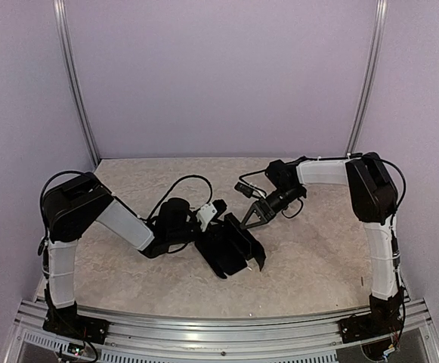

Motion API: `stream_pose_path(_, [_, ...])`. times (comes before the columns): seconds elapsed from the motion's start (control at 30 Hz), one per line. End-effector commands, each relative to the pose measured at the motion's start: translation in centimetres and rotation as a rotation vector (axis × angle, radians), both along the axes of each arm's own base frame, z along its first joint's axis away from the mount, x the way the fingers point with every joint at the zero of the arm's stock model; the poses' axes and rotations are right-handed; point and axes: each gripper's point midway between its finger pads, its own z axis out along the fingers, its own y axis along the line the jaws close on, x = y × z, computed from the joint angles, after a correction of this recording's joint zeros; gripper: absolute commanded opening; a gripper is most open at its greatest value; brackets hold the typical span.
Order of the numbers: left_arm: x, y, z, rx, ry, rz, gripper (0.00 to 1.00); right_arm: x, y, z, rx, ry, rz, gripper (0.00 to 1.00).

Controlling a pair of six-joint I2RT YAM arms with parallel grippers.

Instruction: Fold the paper box

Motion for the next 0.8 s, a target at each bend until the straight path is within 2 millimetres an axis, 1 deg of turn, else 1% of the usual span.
stream_pose_path(0.0, [0.0, -1.3, -0.2, 0.011, -0.018, -0.051, 0.24, 0.0, 0.2, -1.0, -0.018, 0.021, 0.003, 0.28])
stream_pose_path(0.1, [0.3, -1.7, -0.4, 0.020, -0.026, -0.061, 0.22, -0.1, 0.2, -1.0, -0.019, 0.020, 0.005, 0.28])
stream_pose_path(0.13, [0.4, -1.8, -0.5, 0.022, -0.027, -0.062, 0.23, -0.1, 0.2, -1.0, -0.020, 0.019, 0.005, 0.28])
stream_pose_path(0.23, [0.9, -1.6, -0.7, 0.021, -0.016, -0.049, 0.30, -0.2, 0.2, -1.0, -0.020, 0.016, 0.012, 0.28])
stream_pose_path(0.37, [1.1, -1.0, -0.5, 0.000, 0.000, -0.048, 0.31, -0.3, 0.1, -1.1, -0.021, 0.015, 0.024, 0.28])
stream_pose_path(0.4, [1.1, -0.8, -0.3, -0.007, 0.004, -0.050, 0.33, -0.4, 0.0, -1.2, -0.024, 0.016, 0.028, 0.28])
stream_pose_path(0.57, [0.2, -0.3, 0.1, -0.033, 0.055, -0.122, 0.41, -0.3, 0.0, -1.1, -0.028, 0.006, 0.040, 0.28])
stream_pose_path(0.7, [-0.6, -0.4, 0.5, -0.040, 0.084, -0.184, 0.44, -0.1, 0.0, -1.1, -0.036, -0.007, 0.043, 0.28])
stream_pose_path(0.77, [-0.7, -0.4, 0.3, -0.029, 0.108, -0.208, 0.45, -0.1, 0.0, -1.2, -0.039, -0.008, 0.046, 0.28])
